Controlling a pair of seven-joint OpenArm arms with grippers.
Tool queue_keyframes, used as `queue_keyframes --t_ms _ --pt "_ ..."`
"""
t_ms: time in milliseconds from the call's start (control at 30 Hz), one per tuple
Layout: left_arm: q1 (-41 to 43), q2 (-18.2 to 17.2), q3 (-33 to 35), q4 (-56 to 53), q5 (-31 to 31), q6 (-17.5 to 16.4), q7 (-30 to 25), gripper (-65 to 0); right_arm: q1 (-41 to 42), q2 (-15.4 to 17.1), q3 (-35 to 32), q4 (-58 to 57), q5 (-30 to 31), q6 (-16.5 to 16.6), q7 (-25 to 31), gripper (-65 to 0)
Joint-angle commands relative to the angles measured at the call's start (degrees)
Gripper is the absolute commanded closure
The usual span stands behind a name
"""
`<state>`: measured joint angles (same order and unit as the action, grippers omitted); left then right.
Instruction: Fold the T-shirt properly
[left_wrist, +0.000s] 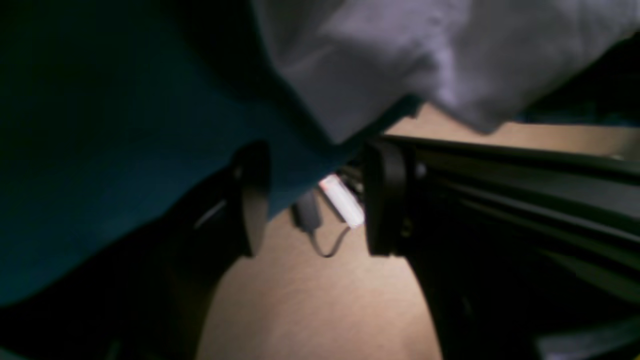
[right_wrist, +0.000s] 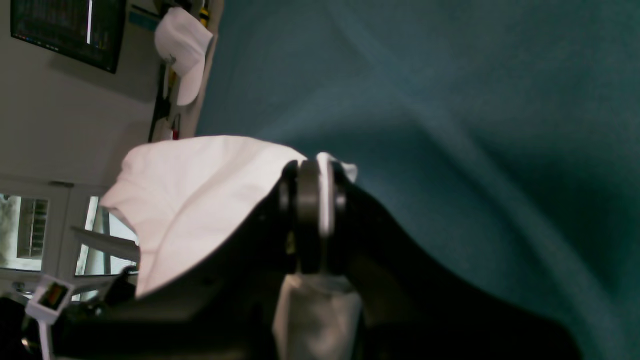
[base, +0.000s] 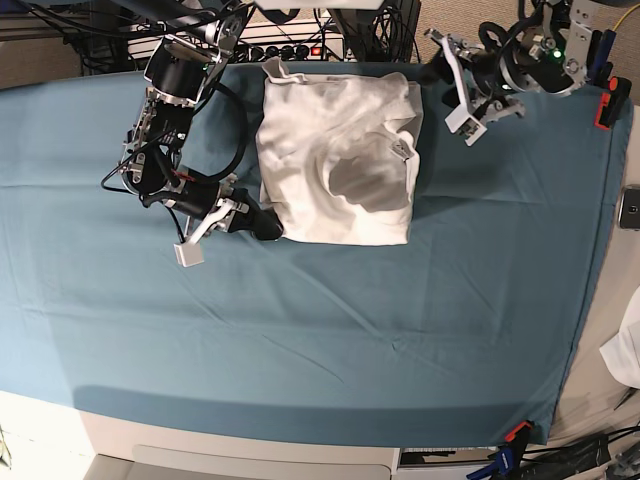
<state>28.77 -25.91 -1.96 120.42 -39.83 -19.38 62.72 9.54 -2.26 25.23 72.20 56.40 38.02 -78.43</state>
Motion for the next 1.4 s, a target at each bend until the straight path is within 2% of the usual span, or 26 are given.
queue_keyframes --t_ms 0,267,433,600,667,700,767,800,1000,1200,1367 --pt "-0.5 0.1 -0.2 0.0 -0.9 -0.2 -0.7 -31.0 0.8 -0.3 -0.2 0.3 1.2 -0.1 -0.5 0.0" --pt "-3.7 0.7 -0.2 -4.7 -1.0 -1.3 -0.8 -31.0 0.8 -0.3 -0.2 0.3 1.2 -0.1 -0.6 0.0" --pt "-3.7 2.7 0.0 -5.2 -3.3 -2.2 0.4 -30.9 0.8 -0.3 -0.2 0.3 1.2 -0.1 -0.6 0.0" --pt "-3.7 2.7 2.6 -5.2 -4.6 -3.1 0.8 -30.9 0.8 -0.3 -0.2 0.3 1.2 -0.1 -0.6 0.0" --pt "-3.7 2.8 3.9 -5.2 -4.3 -3.0 0.5 -26.9 0.8 -0.3 -0.2 0.3 1.2 -0.1 -0.6 0.0" --pt "-3.8 3.0 4.3 -5.2 -3.8 -3.0 0.2 -21.2 0.8 -0.3 -0.2 0.3 1.2 -0.1 -0.6 0.0" --pt "-4.0 3.4 4.5 -5.2 -2.9 -2.7 -0.3 -5.1 0.8 -0.2 -0.2 0.3 1.2 -0.1 -0.6 0.0" --pt "-4.2 3.4 4.5 -5.2 -2.2 -2.7 -0.8 0.0 0.8 -0.3 -0.2 0.3 1.2 -0.1 -0.6 0.0" --pt "-6.3 2.7 4.1 -5.2 2.6 -1.0 -0.7 0.0 0.8 1.1 0.0 3.6 1.2 0.2 -1.6 0.0" --pt "-8.7 1.0 2.1 -5.2 4.4 -0.6 -1.2 0.0 0.2 2.2 0.0 8.2 1.2 0.6 -1.6 0.0" --pt "-12.4 1.0 1.2 -5.2 9.6 2.8 -3.9 0.0 -3.1 1.8 -0.2 9.5 2.8 0.6 -1.6 0.0"
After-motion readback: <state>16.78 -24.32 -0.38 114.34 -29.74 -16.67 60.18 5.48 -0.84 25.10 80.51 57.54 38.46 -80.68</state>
